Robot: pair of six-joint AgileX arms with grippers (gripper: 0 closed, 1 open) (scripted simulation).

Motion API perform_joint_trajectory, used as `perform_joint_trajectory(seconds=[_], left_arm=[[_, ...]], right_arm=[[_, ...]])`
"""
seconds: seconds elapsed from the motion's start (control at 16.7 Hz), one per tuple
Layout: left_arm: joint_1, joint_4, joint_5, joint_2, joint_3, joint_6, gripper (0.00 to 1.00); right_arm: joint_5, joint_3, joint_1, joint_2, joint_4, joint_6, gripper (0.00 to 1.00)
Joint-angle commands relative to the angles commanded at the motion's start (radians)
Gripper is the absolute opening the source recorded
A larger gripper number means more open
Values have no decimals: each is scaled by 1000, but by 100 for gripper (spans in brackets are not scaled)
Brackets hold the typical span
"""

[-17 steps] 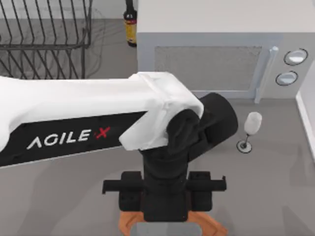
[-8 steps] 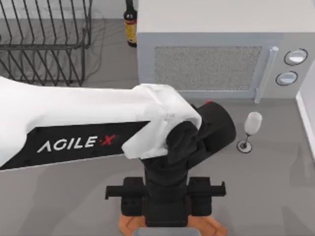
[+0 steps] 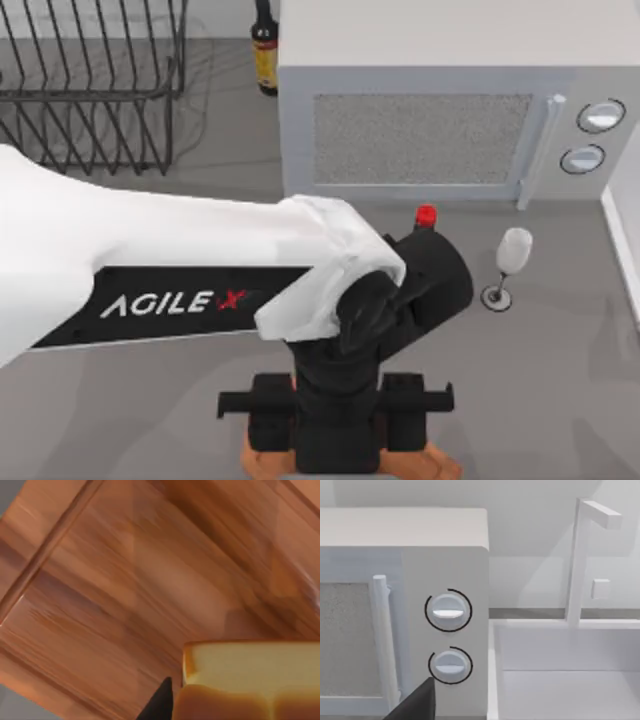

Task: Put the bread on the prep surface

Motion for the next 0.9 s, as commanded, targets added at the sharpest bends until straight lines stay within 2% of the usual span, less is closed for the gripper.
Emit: perform_joint_trajectory(seconds=[0.24,0.9], left_arm=[[0,1,0,4,-4,0,0],[0,1,0,4,-4,0,83]], right_arm=[[0,0,0,0,0,0,100],[0,0,0,0,0,0,100]])
